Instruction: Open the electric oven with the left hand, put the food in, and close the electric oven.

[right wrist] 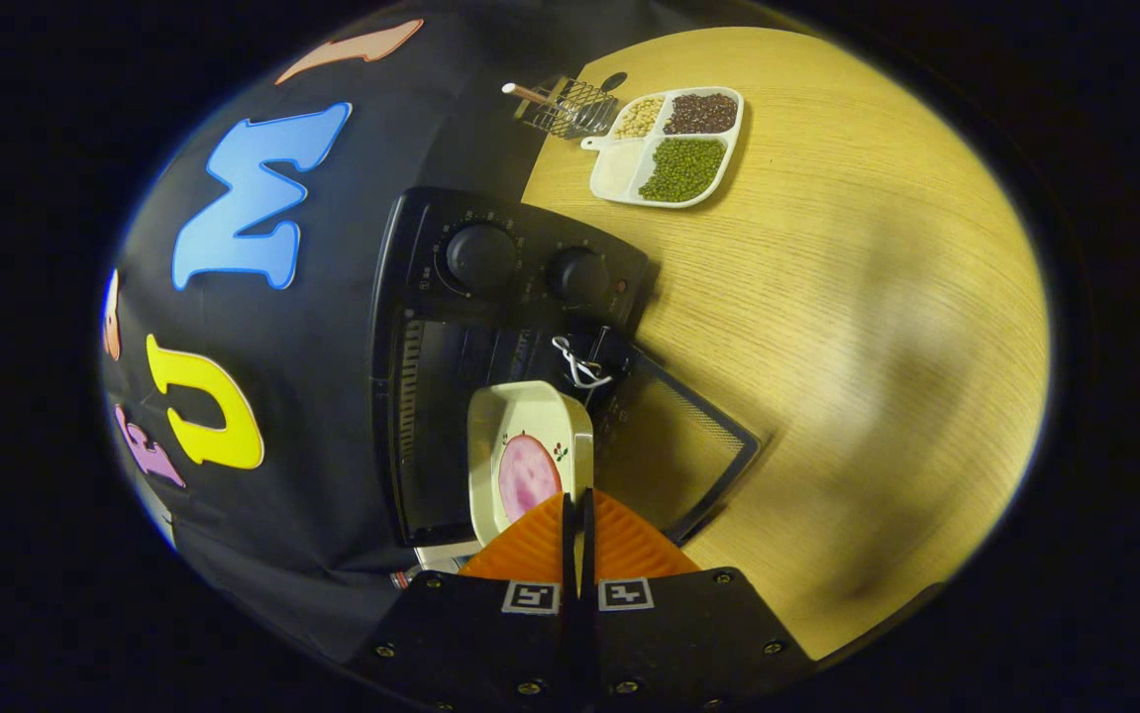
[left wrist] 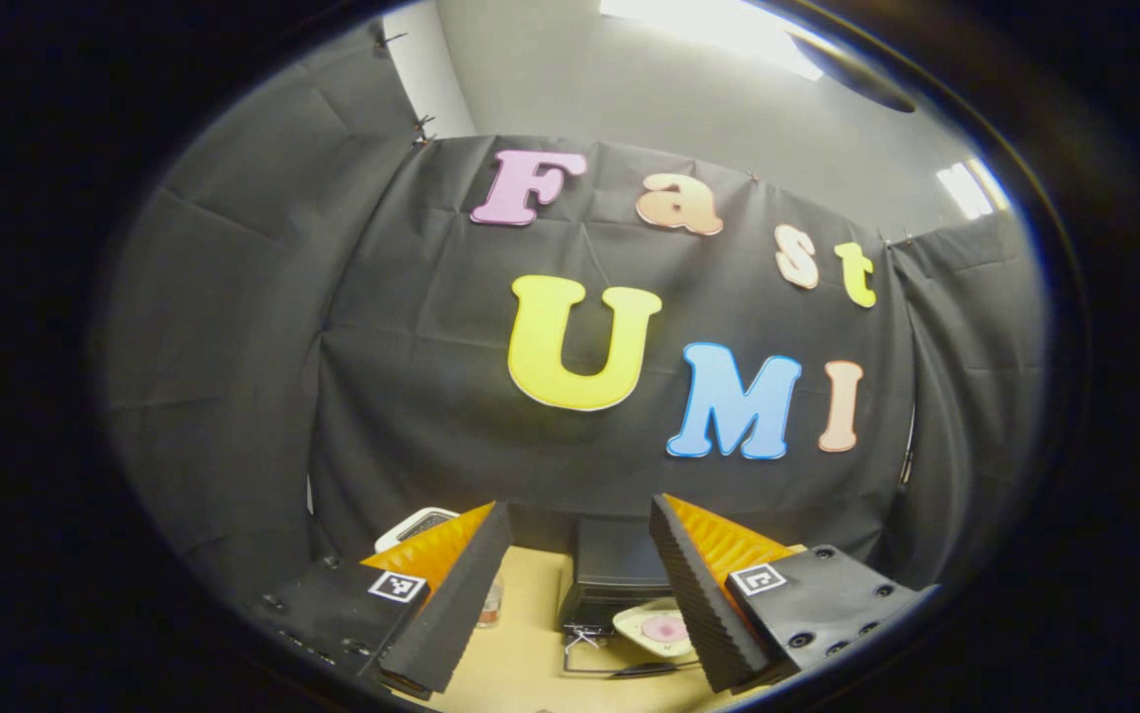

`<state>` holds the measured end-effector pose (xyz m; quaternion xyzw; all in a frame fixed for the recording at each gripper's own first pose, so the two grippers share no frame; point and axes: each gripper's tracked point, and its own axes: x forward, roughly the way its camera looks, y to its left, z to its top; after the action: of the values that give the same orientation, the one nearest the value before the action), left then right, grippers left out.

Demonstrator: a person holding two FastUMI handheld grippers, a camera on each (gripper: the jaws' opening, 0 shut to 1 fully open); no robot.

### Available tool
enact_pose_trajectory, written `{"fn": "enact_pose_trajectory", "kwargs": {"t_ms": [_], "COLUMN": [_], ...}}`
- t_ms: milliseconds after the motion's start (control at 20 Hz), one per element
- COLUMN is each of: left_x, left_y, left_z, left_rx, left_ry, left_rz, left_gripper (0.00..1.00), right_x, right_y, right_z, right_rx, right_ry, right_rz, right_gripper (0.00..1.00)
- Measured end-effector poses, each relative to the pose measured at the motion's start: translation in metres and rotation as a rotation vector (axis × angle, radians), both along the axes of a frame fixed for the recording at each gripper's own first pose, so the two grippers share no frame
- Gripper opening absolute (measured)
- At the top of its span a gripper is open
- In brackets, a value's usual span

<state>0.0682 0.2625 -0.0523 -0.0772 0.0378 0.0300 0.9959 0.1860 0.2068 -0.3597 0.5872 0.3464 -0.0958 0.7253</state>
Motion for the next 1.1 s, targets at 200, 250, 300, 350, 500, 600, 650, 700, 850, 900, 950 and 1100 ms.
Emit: {"fn": "enact_pose_trajectory", "kwargs": {"t_ms": [200, 250, 300, 350, 500, 600, 650, 700, 850, 900, 950, 1100], "left_x": [-0.005, -0.006, -0.007, -0.007, -0.008, -0.009, -0.009, -0.009, -0.009, -0.008, -0.008, -0.005], "left_y": [0.028, 0.033, 0.037, 0.043, 0.059, 0.069, 0.073, 0.079, 0.092, 0.094, 0.096, 0.095], "left_z": [-0.003, -0.008, -0.010, -0.010, -0.012, -0.015, -0.017, -0.018, -0.021, -0.023, -0.023, -0.027], "left_rx": [-0.001, -0.003, -0.005, -0.008, -0.008, -0.006, -0.007, -0.006, -0.008, -0.012, -0.018, -0.036], "left_ry": [0.007, 0.014, 0.019, 0.023, 0.036, 0.046, 0.050, 0.053, 0.061, 0.067, 0.070, 0.071], "left_rz": [0.041, 0.049, 0.058, 0.066, 0.087, 0.102, 0.108, 0.115, 0.136, 0.141, 0.145, 0.145], "left_gripper": [1.00, 1.00, 0.96, 0.93, 0.96, 1.00, 1.00, 0.96, 0.96, 0.96, 1.00, 0.96], "right_x": [0.024, 0.030, 0.036, 0.042, 0.061, 0.074, 0.082, 0.087, 0.104, 0.109, 0.114, 0.117], "right_y": [0.003, 0.002, 0.003, 0.005, 0.013, 0.020, 0.024, 0.028, 0.039, 0.042, 0.045, 0.045], "right_z": [-0.006, -0.008, -0.010, -0.011, -0.015, -0.018, -0.020, -0.020, -0.021, -0.023, -0.023, -0.023], "right_rx": [0.020, 0.021, 0.020, 0.022, 0.021, 0.033, 0.039, 0.054, 0.073, 0.064, 0.058, 0.053], "right_ry": [0.022, 0.025, 0.030, 0.031, 0.035, 0.040, 0.039, 0.040, 0.030, 0.029, 0.027, 0.029], "right_rz": [-0.115, -0.142, -0.167, -0.190, -0.260, -0.306, -0.332, -0.351, -0.381, -0.373, -0.359, -0.342], "right_gripper": [0.00, 0.00, 0.00, 0.00, 0.00, 0.00, 0.00, 0.00, 0.00, 0.00, 0.00, 0.00]}}
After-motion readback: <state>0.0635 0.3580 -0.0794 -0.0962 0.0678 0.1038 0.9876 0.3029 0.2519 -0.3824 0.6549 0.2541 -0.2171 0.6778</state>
